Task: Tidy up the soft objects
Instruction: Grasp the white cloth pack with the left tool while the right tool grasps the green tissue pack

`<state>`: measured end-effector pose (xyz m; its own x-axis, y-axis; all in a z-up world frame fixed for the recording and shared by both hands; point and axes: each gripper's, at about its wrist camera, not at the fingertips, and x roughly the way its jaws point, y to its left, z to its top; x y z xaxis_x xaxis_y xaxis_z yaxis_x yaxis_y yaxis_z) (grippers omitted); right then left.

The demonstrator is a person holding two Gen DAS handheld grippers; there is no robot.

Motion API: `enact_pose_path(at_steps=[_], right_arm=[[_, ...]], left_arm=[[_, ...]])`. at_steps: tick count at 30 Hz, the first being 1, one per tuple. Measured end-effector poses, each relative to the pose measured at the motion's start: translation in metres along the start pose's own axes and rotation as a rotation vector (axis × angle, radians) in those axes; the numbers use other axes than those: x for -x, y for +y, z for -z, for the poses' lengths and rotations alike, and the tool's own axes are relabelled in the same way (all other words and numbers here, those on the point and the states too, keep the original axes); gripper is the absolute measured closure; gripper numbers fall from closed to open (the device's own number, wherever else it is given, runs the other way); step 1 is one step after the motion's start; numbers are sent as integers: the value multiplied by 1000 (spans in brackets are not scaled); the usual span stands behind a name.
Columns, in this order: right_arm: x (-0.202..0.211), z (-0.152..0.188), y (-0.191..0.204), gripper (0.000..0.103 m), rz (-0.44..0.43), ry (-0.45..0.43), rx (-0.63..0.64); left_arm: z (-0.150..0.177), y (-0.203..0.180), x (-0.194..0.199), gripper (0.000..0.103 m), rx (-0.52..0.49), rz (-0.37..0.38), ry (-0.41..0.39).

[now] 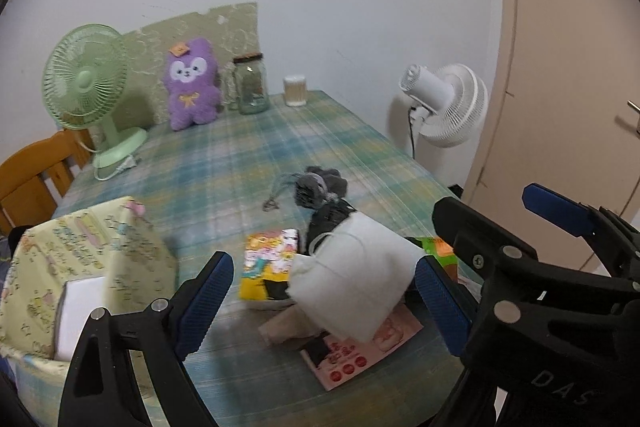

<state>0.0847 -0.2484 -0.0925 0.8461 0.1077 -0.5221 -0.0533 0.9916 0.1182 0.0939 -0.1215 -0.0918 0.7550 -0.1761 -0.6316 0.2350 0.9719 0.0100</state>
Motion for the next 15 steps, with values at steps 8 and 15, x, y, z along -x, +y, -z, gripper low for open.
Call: enact_pose_path(at_steps=[8, 15], right_arm=[[-22, 12, -12, 16, 22, 52, -16], [-42, 23, -21, 16, 24, 106, -44]], left_arm=[[5, -15, -29, 9, -46, 16, 54], [12, -21, -52, 25, -53, 19, 110]])
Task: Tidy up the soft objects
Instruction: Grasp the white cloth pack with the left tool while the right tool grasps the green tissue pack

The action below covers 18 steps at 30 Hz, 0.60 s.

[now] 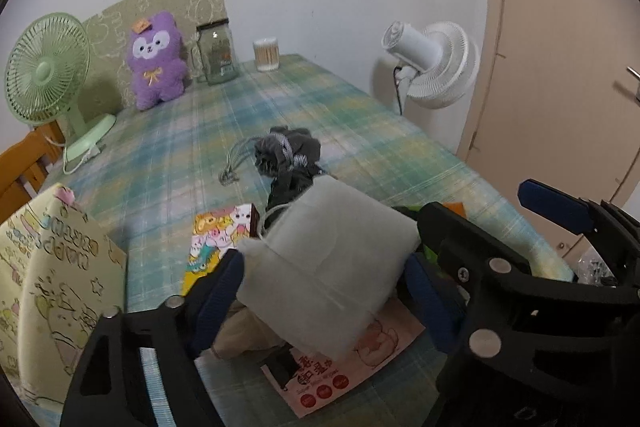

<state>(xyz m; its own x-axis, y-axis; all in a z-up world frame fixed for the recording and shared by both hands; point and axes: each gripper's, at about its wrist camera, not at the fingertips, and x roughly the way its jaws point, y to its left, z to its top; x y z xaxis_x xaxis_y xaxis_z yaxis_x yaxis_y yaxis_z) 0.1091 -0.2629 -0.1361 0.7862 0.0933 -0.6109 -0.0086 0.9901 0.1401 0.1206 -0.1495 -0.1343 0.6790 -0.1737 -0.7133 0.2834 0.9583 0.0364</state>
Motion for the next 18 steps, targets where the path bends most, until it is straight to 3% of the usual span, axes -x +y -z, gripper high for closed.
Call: enact_pose_path(at_steps=[5, 8, 10, 18], right_arm=[[-11, 4, -3, 16, -11, 28, -16], [-16, 5, -4, 16, -19, 39, -25], [-18, 6, -3, 16, -20, 46, -26], [-13, 5, 3, 16, -24, 37, -25]], left_arm=[[2, -3, -6, 33, -14, 18, 11], [4, -3, -8, 43, -10, 30, 16], [5, -3, -8, 58, -11, 17, 12], [5, 3, 0, 77, 13, 5, -8]])
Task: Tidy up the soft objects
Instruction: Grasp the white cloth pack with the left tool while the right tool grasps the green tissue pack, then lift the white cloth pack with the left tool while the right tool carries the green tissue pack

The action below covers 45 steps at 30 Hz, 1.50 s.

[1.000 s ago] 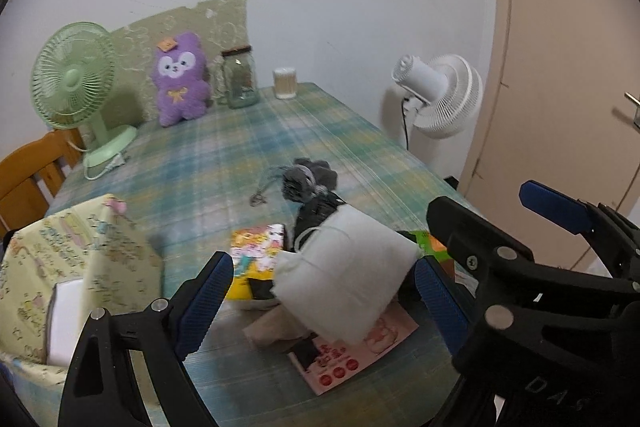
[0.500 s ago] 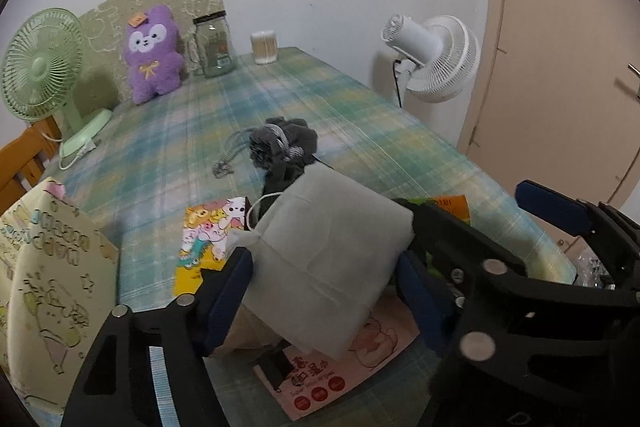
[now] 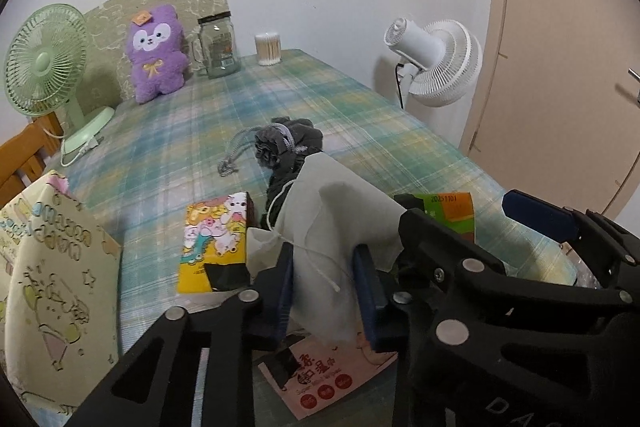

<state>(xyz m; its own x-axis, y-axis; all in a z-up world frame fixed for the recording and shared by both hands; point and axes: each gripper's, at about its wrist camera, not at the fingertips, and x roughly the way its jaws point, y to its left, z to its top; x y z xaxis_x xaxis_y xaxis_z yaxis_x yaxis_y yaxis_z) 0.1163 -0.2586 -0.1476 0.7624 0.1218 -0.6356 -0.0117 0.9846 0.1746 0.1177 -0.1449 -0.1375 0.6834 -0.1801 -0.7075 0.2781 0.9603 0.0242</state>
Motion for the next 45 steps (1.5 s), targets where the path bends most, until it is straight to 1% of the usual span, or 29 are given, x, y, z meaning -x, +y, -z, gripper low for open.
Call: enact_pose_path(at_steps=[4, 6, 8, 11, 13, 16, 21, 23, 25, 26, 27, 29, 32, 33, 35, 37, 45], right_arm=[[6, -1, 7, 16, -3, -11, 10], [10, 0, 11, 16, -7, -16, 19], [11, 1, 14, 16, -16, -20, 21], [9, 2, 20, 16, -21, -14, 32], [6, 4, 21, 21, -24, -1, 36], [-1, 5, 22, 22, -20, 22, 37], [-11, 4, 15, 22, -1, 41, 13], [-18, 4, 12, 25, 7, 58, 0], [-24, 5, 10, 30, 5, 77, -6], [-27, 5, 8, 31, -1, 87, -13], [-29, 5, 9, 32, -2, 89, -14], [-32, 5, 9, 37, -2, 88, -11], [-32, 4, 12, 47, 8, 77, 1], [-32, 4, 12, 53, 3, 78, 2], [-32, 3, 13, 57, -3, 78, 5], [-30, 2, 16, 65, -7, 70, 11], [-16, -4, 24, 81, -9, 34, 17]], left_arm=[[1, 5, 10, 79, 6, -31, -17], [3, 7, 18, 79, -3, -82, -37], [4, 9, 24, 79, -7, -102, -42], [8, 11, 22, 79, -11, -108, -19], [10, 12, 16, 79, -7, -109, 2], [10, 14, 10, 79, 0, -99, 14], [8, 13, -2, 79, -6, -90, 33], [6, 12, -5, 79, -9, -90, 37], [6, 11, -9, 79, -19, -96, 45], [6, 9, -10, 79, -26, -103, 47], [7, 8, -11, 79, -30, -108, 48], [6, 8, -13, 79, -32, -111, 52], [5, 9, -14, 79, -28, -108, 57], [5, 9, -14, 79, -27, -105, 57], [5, 9, -13, 79, -28, -105, 57], [4, 9, -12, 79, -25, -101, 56], [0, 12, -3, 79, 5, -80, 44]])
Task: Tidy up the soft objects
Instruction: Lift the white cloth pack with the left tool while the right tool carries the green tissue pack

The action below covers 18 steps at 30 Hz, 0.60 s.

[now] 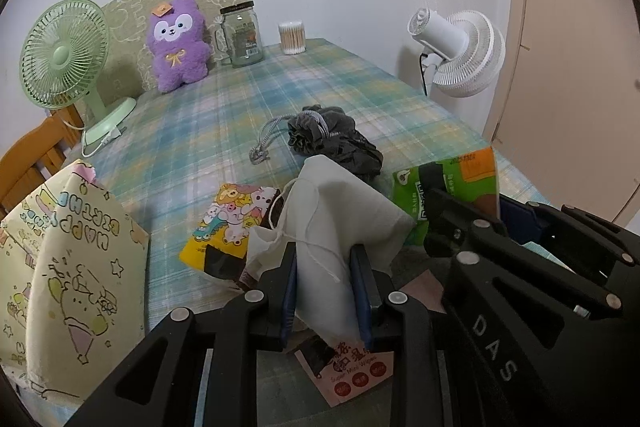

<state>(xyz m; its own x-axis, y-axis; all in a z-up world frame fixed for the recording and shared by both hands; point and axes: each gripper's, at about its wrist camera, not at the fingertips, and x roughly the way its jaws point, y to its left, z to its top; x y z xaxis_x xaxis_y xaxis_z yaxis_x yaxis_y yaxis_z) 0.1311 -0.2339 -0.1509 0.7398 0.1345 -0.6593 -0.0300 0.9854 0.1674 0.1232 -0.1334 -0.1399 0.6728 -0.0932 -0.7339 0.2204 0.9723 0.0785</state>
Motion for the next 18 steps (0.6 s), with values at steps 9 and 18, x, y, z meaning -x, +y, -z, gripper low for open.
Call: enact_pose_path(at_steps=[9, 18], right_arm=[[24, -8, 7, 81, 16, -49, 12], [48, -18, 15, 81, 47, -98, 24]], left_arm=[[-3, 4, 19, 79, 23, 32, -36], [-11, 7, 41, 79, 38, 48, -78]])
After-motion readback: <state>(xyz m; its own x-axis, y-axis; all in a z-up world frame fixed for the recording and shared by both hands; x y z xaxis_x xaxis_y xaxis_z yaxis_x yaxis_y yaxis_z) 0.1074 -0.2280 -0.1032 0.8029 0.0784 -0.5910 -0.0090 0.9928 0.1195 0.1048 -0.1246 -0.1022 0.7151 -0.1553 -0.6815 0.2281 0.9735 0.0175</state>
